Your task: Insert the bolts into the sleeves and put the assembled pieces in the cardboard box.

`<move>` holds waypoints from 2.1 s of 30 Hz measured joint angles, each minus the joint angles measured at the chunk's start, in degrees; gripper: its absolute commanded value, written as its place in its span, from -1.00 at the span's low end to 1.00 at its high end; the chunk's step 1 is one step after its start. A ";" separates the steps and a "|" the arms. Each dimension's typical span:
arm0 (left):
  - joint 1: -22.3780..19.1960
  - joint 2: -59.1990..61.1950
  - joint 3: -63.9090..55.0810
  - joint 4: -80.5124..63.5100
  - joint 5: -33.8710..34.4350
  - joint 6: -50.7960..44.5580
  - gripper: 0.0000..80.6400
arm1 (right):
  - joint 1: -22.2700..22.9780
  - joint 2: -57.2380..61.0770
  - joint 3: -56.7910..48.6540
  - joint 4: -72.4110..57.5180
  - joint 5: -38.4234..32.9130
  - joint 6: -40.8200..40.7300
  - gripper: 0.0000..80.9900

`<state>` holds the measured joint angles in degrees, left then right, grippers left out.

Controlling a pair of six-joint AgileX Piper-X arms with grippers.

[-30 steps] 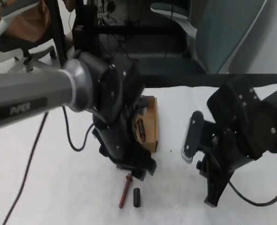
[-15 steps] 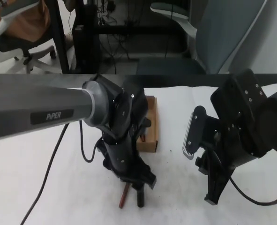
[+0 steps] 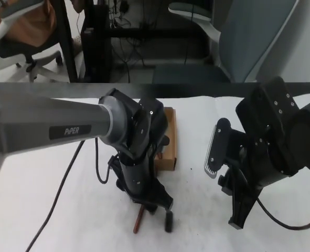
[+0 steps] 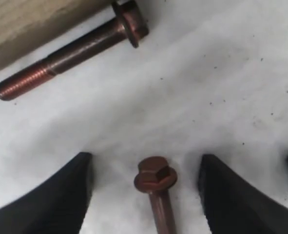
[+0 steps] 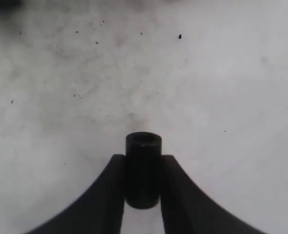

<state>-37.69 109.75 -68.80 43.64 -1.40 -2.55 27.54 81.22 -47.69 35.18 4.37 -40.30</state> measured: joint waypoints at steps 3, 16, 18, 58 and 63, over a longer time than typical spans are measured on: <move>0.00 0.00 0.00 0.00 0.00 0.00 -0.01 | 0.00 0.00 0.00 -0.53 0.00 0.00 -1.00; -0.08 -5.37 4.76 -3.57 1.40 0.20 -0.95 | -0.80 -2.17 3.50 -5.21 -11.93 13.34 -0.99; -0.03 -12.05 9.96 -8.55 1.40 0.20 -0.95 | -0.49 -4.58 7.68 -11.65 -16.12 19.58 -0.99; -6.85 -55.37 54.02 -75.42 8.02 -12.10 -0.95 | 28.29 -13.46 25.38 -57.18 -5.16 39.99 -0.99; -7.04 -55.37 54.02 -75.42 7.27 -12.10 -0.95 | 28.29 -13.46 25.38 -58.81 -4.37 40.84 -0.99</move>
<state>-44.73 54.38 -14.78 -31.77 5.88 -14.65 55.83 67.76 -22.31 -23.63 0.00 0.54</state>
